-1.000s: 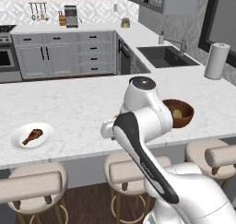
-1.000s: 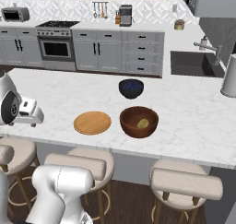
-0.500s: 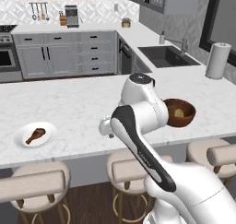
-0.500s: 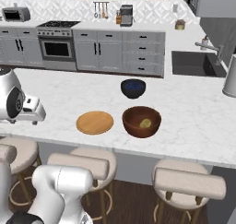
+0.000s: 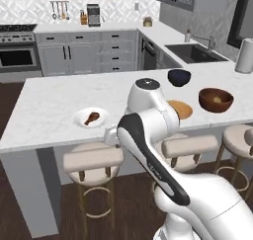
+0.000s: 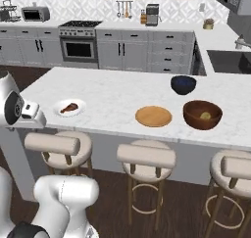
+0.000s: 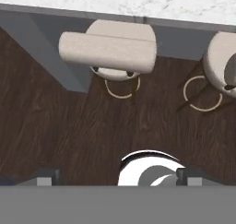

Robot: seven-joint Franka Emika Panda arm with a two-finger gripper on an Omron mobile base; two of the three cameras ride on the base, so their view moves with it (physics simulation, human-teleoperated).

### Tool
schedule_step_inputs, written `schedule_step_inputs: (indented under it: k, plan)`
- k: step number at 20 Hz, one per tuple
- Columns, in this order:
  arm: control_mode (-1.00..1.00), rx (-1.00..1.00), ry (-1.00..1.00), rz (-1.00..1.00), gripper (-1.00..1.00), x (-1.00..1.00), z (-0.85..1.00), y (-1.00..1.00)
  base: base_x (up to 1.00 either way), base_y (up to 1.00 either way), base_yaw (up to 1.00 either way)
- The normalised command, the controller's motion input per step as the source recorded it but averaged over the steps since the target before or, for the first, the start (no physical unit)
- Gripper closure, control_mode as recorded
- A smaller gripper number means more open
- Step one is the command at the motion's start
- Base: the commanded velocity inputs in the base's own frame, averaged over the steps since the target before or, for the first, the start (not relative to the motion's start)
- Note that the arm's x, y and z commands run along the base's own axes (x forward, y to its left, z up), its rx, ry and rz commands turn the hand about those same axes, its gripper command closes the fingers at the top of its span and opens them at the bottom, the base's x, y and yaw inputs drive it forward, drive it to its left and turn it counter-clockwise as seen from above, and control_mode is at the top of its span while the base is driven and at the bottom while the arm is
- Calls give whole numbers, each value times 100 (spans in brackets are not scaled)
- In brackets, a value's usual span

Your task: Pick the chicken drumstick and potato from their plates and place them in the bowl. Then put the bowl in the fridge.

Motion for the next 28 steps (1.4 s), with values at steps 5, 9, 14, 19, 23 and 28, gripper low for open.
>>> schedule_step_inputs:
  k: [5,9,14,19,23,28]
  plan:
    - [100,0,0,0,-100,0,0,0,83,71,-8]
    - [100,0,0,0,-100,0,0,0,97,0,-1]
    - [-100,0,0,0,-100,18,0,-3,73,-3,0]
    - [-100,0,1,-2,-100,83,-26,-33,0,0,0]
    - [-100,0,8,-21,-100,83,-46,-30,0,0,0]
    - [-100,0,10,-29,-100,76,-59,-5,0,0,0]
